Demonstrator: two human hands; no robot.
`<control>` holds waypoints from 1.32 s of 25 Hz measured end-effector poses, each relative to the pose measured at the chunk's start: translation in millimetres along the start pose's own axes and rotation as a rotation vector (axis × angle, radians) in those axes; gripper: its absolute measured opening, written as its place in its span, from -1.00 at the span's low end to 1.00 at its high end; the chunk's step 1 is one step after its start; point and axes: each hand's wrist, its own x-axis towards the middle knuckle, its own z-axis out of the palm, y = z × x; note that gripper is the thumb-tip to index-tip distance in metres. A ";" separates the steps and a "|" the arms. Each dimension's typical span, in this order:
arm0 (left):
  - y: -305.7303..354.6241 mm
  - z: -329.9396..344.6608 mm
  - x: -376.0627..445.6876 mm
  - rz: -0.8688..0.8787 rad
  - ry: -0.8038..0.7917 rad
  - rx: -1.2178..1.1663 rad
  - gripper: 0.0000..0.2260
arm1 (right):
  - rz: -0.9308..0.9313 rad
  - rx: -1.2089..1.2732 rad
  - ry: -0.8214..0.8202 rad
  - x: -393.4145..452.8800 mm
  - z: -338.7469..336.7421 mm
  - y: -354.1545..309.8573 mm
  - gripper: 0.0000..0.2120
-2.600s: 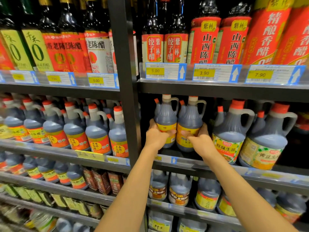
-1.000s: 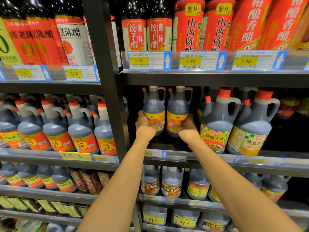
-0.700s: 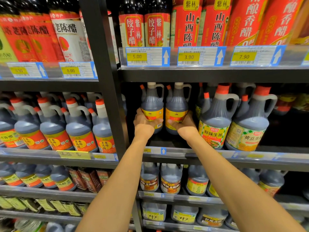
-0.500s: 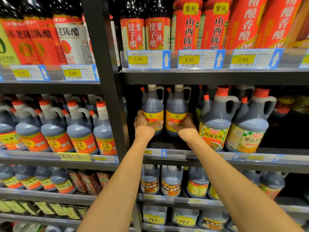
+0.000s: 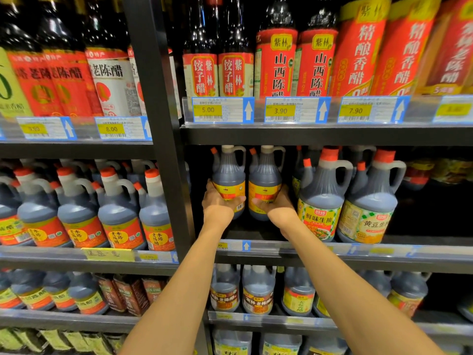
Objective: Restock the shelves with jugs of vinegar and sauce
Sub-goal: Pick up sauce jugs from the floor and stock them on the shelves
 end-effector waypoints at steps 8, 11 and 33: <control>8.0 -12.0 -20.1 0.067 -0.025 -0.036 0.06 | 0.014 -0.032 0.029 -9.6 -2.5 -14.0 -0.40; 10.5 -24.3 -37.5 0.113 -0.051 -0.046 0.00 | -0.043 -0.064 0.063 -28.0 -12.8 -21.4 -0.22; -144.5 -106.8 -195.4 0.759 -0.607 0.824 -0.16 | -0.007 -1.073 -0.273 -268.1 -46.6 59.2 -0.06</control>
